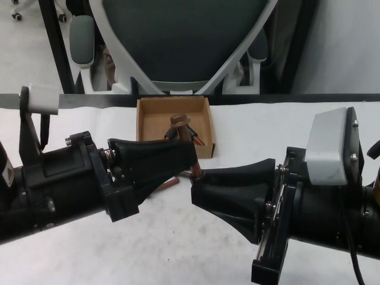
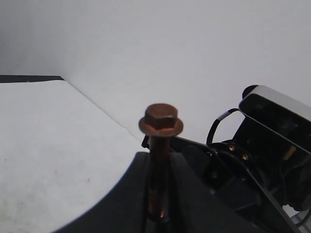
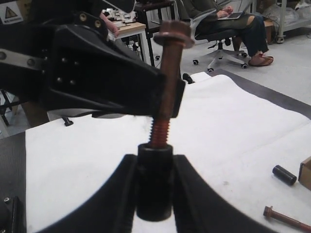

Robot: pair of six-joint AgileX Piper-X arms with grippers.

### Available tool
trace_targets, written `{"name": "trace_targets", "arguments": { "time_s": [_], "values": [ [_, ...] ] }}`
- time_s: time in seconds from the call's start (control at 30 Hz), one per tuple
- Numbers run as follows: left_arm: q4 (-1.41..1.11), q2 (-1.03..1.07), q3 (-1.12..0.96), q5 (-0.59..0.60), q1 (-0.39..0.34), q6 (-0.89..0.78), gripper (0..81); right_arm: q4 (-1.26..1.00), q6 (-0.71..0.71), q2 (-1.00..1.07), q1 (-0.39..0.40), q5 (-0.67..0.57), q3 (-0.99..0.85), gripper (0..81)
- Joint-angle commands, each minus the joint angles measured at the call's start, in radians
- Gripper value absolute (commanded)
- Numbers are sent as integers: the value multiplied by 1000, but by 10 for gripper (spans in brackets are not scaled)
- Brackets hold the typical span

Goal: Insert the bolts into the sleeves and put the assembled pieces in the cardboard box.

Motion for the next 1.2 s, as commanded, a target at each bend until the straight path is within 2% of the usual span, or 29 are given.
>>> {"name": "trace_targets", "arguments": {
  "time_s": [0.0,0.1,0.23,0.33,0.6,0.87,1.0,1.17],
  "values": [
    [20,-2,-1,35,-3,-1,36,-65,-6,-3,-2,9,-10,3],
    [26,-2,-1,57,-3,2,162,-65,-6,-3,-2,17,-10,3],
    [34,-2,-1,89,-3,-9,387,-65,-6,-3,-2,17,-10,3],
    [57,-2,-1,94,-3,-43,465,-65,-6,-3,-2,17,-10,3],
    [95,-2,-1,117,17,6,465,-71,-6,-3,-2,17,-10,3],
    [245,-2,-1,116,142,124,465,-40,-1,-3,-6,85,-14,3],
    [304,-2,-1,116,195,143,465,72,-1,-3,-38,83,-42,3],
    [358,-2,-1,68,210,214,458,146,18,-3,-112,83,-72,3]
  ]
}}
